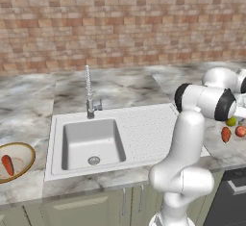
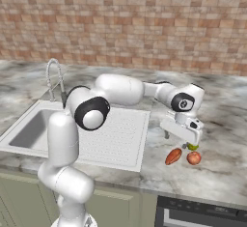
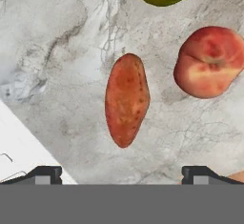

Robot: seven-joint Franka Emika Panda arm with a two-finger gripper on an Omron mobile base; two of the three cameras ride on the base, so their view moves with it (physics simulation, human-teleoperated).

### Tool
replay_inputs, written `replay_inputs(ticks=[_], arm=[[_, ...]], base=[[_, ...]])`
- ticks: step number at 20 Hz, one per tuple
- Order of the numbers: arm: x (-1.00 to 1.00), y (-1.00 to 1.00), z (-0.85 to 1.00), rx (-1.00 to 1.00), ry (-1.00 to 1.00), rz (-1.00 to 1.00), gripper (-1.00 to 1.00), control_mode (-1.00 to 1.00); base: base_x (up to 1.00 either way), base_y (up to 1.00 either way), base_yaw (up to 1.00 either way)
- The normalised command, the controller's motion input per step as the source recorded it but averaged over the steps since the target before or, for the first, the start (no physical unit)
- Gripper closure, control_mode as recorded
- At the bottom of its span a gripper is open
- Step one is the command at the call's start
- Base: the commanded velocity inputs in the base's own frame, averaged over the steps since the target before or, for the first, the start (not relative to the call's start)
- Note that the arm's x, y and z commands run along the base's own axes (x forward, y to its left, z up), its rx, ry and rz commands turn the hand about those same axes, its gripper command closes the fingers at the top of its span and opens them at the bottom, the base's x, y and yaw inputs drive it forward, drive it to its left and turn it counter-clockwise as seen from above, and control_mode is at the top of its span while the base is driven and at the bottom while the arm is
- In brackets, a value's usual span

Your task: There is a mixed pile of frozen fruits and vegetables on the counter. Locate all the frozen vegetables and place the items in a bowl on the counter. Take all the frozen fruits and defrost them in a running sink.

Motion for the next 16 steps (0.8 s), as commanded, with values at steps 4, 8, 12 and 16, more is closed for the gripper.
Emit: replay_inputs(ticks=[4,8,12,16], arm=[[0.00,-0.05,-0.56,0.00,-0.02,-0.01,-1.00,-1.00],[0.18,-0.10,-0.27,0.00,-0.10,0.00,-1.00,-1.00],[0.01,0.00,-0.31,0.00,-0.03,0.00,-1.00,-1.00],[0.00,-0.03,-0.49,0.00,0.00,-0.01,-1.00,-1.00]], base=[[0.00,0.00,0.00],[0.00,0.00,0.00],[0.00,0.00,0.00],[0.00,0.00,0.00]])
